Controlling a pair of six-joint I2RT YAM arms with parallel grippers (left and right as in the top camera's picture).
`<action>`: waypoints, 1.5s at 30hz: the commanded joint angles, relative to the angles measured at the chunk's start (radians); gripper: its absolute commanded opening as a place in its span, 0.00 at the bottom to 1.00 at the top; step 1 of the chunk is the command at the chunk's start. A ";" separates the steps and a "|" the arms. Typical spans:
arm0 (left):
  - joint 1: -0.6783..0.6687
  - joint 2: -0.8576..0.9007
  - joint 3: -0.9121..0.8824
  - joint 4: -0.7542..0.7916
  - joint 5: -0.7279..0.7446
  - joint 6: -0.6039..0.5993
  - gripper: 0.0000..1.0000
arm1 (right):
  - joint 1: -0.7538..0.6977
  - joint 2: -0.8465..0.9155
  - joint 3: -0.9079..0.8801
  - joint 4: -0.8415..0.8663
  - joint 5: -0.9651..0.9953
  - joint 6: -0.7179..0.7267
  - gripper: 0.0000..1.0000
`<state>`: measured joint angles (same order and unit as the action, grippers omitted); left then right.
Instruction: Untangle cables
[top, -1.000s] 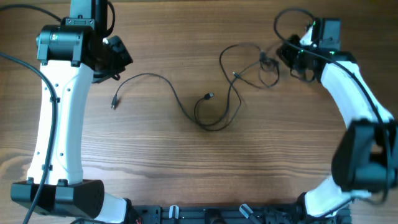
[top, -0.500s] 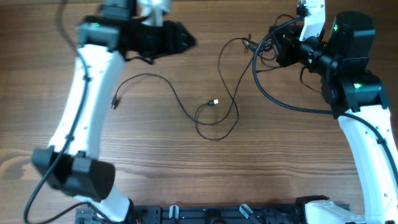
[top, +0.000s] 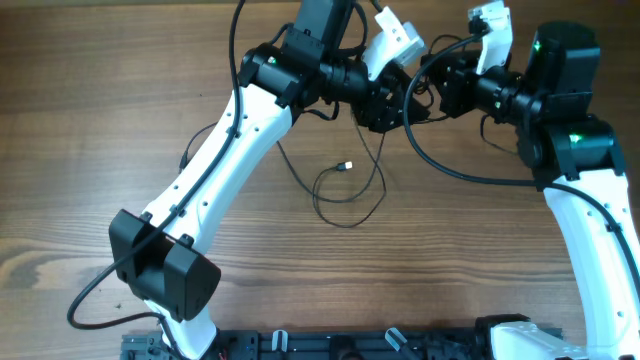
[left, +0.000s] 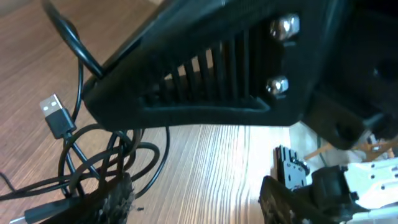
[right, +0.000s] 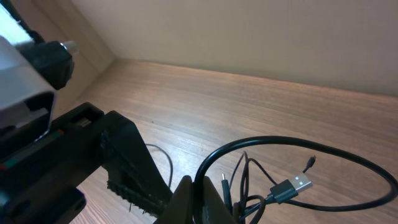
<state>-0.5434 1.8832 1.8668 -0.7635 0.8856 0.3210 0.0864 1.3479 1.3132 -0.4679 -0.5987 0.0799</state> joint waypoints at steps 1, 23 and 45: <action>0.001 -0.004 0.003 -0.035 -0.008 0.103 0.66 | 0.002 -0.043 0.011 -0.001 -0.031 -0.018 0.04; 0.005 -0.005 0.003 0.062 -0.135 0.091 0.60 | 0.002 -0.128 0.038 -0.023 -0.005 -0.020 0.04; 0.520 -0.408 0.003 -0.406 -0.530 -0.150 0.04 | -0.441 -0.099 0.038 -0.041 0.323 0.107 0.04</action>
<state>-0.0616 1.4849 1.8702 -1.1584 0.4133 0.2306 -0.3374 1.2327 1.3247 -0.5186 -0.4206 0.1791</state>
